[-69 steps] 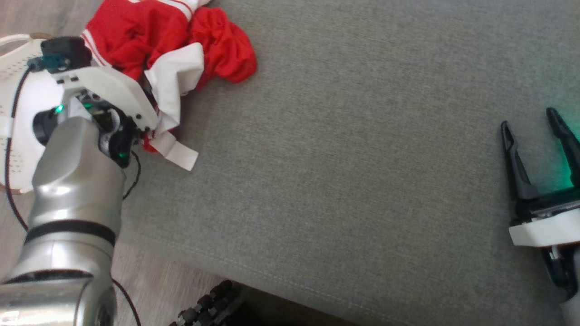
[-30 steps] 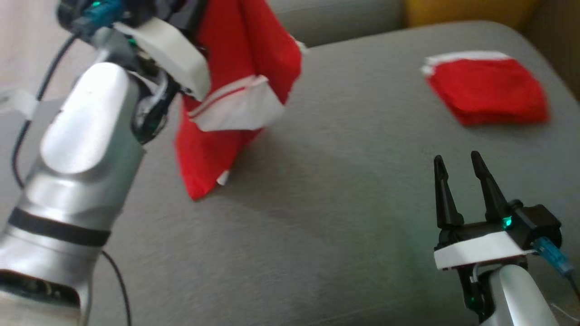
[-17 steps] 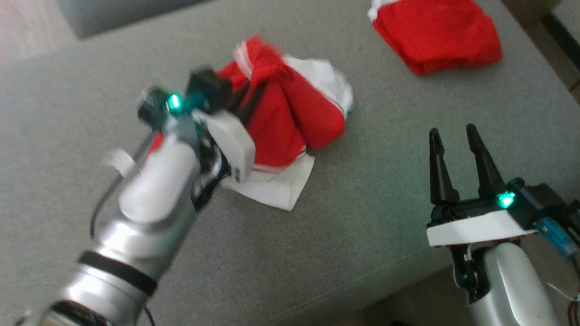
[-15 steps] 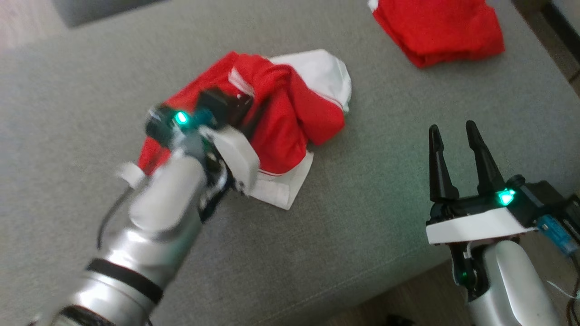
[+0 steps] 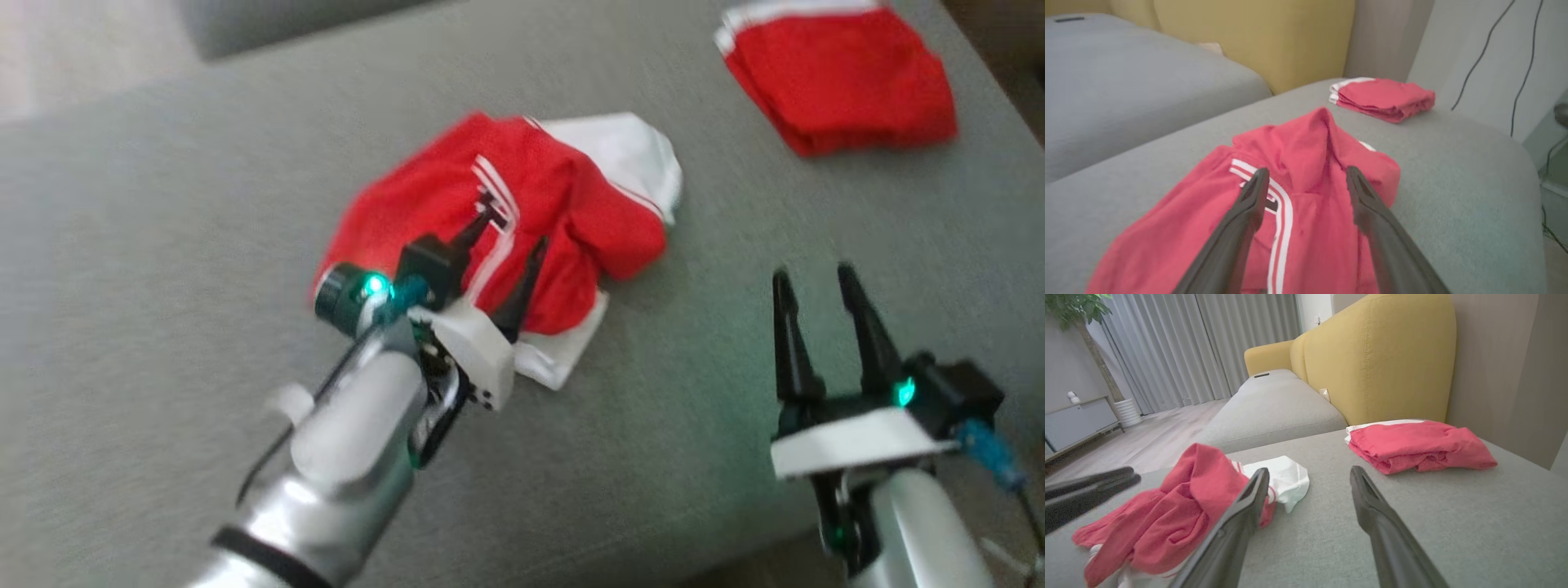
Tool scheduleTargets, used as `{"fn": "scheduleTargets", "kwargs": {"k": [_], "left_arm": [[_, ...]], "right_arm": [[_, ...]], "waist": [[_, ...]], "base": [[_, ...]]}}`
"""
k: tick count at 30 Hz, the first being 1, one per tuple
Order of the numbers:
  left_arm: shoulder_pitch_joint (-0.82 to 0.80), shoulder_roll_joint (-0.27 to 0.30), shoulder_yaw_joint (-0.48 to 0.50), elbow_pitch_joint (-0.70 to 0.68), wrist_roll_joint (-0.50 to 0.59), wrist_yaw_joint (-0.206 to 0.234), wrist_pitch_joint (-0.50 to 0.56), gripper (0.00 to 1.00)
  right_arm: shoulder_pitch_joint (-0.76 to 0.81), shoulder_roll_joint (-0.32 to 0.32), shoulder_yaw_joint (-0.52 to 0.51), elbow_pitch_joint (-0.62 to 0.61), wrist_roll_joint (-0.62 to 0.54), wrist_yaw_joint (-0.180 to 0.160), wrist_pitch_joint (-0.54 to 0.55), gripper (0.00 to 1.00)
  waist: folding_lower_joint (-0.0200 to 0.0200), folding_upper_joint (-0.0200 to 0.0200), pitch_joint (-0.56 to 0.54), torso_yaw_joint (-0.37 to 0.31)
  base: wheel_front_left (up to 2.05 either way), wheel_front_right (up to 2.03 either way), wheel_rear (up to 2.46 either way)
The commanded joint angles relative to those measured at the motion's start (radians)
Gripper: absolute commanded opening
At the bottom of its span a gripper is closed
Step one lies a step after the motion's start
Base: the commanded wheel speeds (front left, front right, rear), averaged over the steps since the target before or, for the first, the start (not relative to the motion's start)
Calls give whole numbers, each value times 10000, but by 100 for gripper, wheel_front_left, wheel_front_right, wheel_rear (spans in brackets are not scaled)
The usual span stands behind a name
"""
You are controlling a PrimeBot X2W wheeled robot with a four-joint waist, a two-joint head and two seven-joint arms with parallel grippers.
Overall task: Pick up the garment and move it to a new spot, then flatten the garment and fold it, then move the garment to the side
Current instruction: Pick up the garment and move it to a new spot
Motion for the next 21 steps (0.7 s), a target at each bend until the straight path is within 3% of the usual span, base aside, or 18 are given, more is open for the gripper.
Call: {"fn": "scheduleTargets", "kwargs": {"k": [1, 8, 15, 21], "left_arm": [[180, 48, 526, -672, 138, 290, -118, 100], [2575, 742, 2280, -2785, 546, 1281, -122, 100], [4872, 1031, 3813, -4636, 1092, 1655, -123, 100], [7136, 709, 4957, -6065, 1778, 1695, -123, 100]], "right_arm": [[187, -27, 143, -180, -99, 63, -108, 100], [955, -27, -146, -82, -231, 63, -108, 100], [1464, -26, -308, -32, -451, 63, -108, 100], [2030, -26, -372, 9, -546, 63, -109, 100]], "waist": [[1, 0, -1405, 1259], [1, 0, -2412, 2615], [1, 0, -2853, 3420], [1, 0, -3214, 3953]], "base": [[0, 0, 0], [0, 0, 0], [0, 0, 0], [0, 0, 0]]}}
